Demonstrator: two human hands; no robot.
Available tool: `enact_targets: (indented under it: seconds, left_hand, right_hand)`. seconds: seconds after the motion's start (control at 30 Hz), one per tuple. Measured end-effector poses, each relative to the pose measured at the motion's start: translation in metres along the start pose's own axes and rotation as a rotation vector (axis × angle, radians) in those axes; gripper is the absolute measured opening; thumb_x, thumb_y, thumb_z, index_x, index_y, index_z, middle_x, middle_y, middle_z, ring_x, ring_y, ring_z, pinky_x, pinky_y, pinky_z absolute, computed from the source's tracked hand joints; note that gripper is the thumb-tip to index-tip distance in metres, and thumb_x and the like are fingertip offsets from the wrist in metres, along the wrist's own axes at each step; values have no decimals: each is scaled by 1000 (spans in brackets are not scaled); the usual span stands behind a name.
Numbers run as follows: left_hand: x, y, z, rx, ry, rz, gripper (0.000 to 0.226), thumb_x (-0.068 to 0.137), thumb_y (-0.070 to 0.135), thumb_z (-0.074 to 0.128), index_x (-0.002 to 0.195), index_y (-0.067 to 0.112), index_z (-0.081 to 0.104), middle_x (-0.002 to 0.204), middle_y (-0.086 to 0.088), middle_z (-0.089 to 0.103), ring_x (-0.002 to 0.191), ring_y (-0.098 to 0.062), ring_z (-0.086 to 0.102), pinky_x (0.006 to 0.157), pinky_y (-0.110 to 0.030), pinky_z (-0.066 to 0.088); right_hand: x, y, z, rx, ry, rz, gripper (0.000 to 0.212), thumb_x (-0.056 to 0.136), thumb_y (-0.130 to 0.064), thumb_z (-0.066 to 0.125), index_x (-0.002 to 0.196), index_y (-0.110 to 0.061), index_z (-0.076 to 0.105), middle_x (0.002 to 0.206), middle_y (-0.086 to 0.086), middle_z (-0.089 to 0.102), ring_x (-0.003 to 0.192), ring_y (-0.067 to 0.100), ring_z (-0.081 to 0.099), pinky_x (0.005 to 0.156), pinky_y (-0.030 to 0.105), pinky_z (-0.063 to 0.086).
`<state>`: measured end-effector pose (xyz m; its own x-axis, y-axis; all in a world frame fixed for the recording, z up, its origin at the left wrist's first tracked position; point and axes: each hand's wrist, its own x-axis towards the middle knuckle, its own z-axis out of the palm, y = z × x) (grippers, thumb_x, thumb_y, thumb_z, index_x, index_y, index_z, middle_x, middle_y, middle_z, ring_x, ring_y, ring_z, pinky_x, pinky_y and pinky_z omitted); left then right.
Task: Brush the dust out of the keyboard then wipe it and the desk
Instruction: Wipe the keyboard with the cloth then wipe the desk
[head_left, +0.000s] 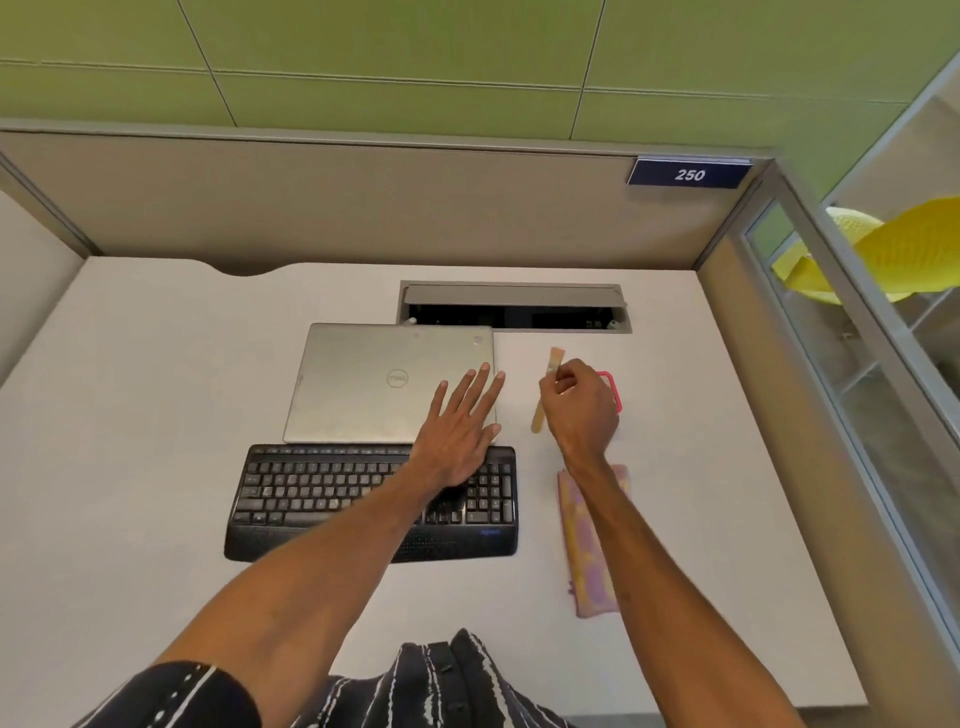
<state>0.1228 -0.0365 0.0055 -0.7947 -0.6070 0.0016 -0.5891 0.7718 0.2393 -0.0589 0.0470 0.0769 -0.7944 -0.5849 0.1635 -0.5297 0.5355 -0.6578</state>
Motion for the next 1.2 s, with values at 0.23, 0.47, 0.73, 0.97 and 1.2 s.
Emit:
enact_targets:
  seconds: [0.23, 0.47, 0.73, 0.97, 1.2]
  left_hand:
    - [16, 35, 6, 8, 66, 81, 76, 118, 48, 29, 174, 26, -17, 184, 1, -18, 171, -21, -8, 137, -57, 8]
    - [39, 64, 14, 18, 49, 132, 75, 118, 49, 25, 174, 24, -18, 183, 0, -20, 170, -21, -12, 137, -56, 6]
    - [53, 79, 30, 24, 5, 171, 74, 119, 50, 27, 175, 22, -12, 184, -1, -16, 171, -23, -10, 137, -57, 6]
    - [54, 79, 38, 58, -65, 187, 71, 114, 55, 5, 176, 23, -8, 184, 1, -13, 170, -24, -12, 137, -56, -3]
    - [52, 80, 43, 60, -59, 174, 70, 115, 56, 5, 175, 25, -11, 184, 2, -15, 170, -23, -14, 136, -52, -9]
  right_hand:
    - [21, 31, -46, 97, 160, 51, 28, 99, -51, 59, 92, -25, 66, 90, -12, 72, 77, 12, 65, 61, 21, 40]
    - [45, 64, -67, 131, 232, 140, 19, 102, -42, 59, 95, -26, 66, 91, -11, 71, 82, 14, 67, 66, 28, 47]
    - [60, 85, -37, 82, 40, 65, 13, 95, -33, 74, 101, -21, 74, 110, -3, 67, 96, 17, 68, 86, 42, 57]
    - [62, 86, -9, -39, -148, 141, 27, 92, -41, 77, 105, -17, 80, 127, 1, 63, 114, 22, 63, 97, 44, 49]
    - [58, 86, -1, -131, -163, 172, 29, 94, -36, 76, 113, -14, 77, 132, 2, 62, 116, 24, 63, 99, 42, 50]
